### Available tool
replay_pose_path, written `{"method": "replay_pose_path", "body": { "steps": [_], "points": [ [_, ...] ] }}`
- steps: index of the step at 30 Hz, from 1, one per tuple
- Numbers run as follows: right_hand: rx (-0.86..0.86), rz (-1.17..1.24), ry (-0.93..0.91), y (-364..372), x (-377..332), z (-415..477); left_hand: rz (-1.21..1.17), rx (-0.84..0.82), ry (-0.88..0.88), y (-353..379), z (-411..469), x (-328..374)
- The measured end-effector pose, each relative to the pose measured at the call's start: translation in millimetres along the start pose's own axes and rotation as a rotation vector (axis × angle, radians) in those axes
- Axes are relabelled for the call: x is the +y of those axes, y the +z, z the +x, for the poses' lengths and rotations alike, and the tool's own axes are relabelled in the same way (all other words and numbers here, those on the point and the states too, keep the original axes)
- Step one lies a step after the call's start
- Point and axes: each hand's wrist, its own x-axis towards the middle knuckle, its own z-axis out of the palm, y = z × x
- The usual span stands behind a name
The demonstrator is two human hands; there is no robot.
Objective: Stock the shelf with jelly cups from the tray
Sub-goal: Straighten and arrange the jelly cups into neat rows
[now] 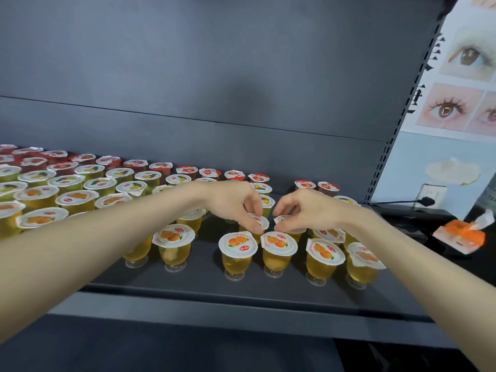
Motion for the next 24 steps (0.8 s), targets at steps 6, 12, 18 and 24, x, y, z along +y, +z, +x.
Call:
{"method": "replay_pose_path", "body": {
  "steps": [6, 12, 18, 24],
  "points": [
    [0.094, -0.004, -0.012, 9, -6, 14, 0.051, 0.073, -0.040, -4, -4, -16],
    [0.136, -0.010, -0.022, 19, -20, 24, 0.086, 0.138, -0.023, -4, -13, -38],
    [0.105, -0.045, 0.005, 16, -23, 17, 0.097, 0.121, -0.009, -2, -18, -50],
    [0.087, -0.036, -0.003, 18, -28, 18, 0.099, 0.126, -0.018, -1, -18, -51]
  ]
}}
